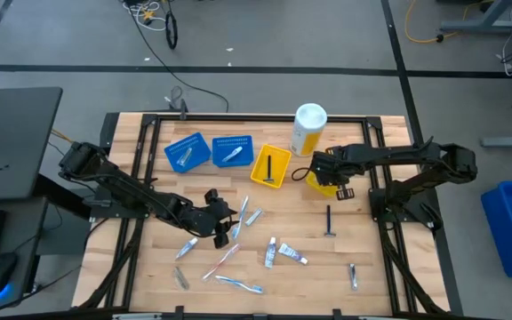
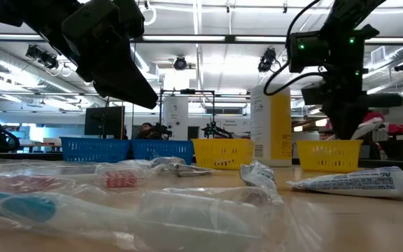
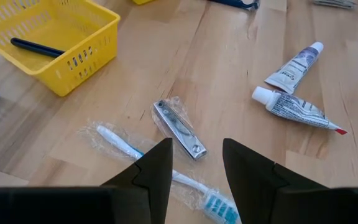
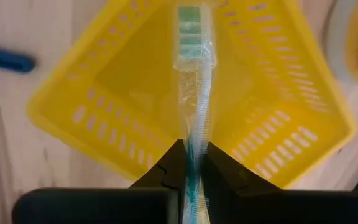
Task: Pick & Place Travel size toiletries
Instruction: Put the green toothbrush into the right yellow bin, then put the silver nail cutter into the left blue bin
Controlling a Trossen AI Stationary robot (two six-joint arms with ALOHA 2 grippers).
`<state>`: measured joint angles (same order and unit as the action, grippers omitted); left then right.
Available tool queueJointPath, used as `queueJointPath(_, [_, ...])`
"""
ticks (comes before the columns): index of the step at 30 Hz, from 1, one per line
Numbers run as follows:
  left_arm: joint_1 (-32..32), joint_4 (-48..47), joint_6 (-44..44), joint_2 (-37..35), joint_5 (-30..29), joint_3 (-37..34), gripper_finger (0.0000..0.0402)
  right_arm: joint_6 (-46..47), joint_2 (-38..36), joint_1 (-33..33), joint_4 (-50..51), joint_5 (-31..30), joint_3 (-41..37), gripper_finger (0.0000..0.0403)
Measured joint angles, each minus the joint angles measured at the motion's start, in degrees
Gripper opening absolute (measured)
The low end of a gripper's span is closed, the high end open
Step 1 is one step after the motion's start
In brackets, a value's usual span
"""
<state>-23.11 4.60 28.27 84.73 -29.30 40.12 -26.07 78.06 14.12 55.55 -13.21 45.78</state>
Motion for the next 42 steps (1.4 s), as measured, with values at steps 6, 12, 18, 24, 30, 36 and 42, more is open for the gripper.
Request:
queueJointPath(6, [0.0, 0.0, 0.0, 0.0, 0.0, 0.0, 0.0149, -0.4, 0.0, 0.3, -4.5, 0.0, 0.0, 0.0075])
queueJointPath(12, [0.0, 0.0, 0.0, 0.0, 0.0, 0.0, 0.0149, -1.9, 0.0, 0.3, -5.5, -0.3, 0.0, 0.0134])
queueJointPath(18, [0.0, 0.0, 0.0, 0.0, 0.0, 0.0, 0.0149, 0.5, 0.0, 0.3, -7.9, -7.7, 0.0, 0.0182])
queueJointPath(24, [0.0, 0.0, 0.4, 0.0, 0.0, 0.0, 0.0149, 12.5, 0.0, -2.5, -14.1, -2.7, 0.0, 0.0196])
queueJointPath(30, [0.0, 0.0, 1.6, 0.0, 0.0, 0.0, 0.0149, 22.8, -0.8, -9.4, -22.3, -1.2, 0.0, 0.0179])
queueJointPath(36, [0.0, -0.1, 2.1, 0.0, -1.1, 0.8, 0.0149, 30.4, -0.9, -17.0, -39.7, 2.7, -0.2, 0.0167])
queueJointPath(42, [0.0, -2.8, -6.5, -1.5, -1.6, 5.2, 0.0149, 26.0, -0.9, -22.6, -66.4, 11.7, -6.3, 0.0176])
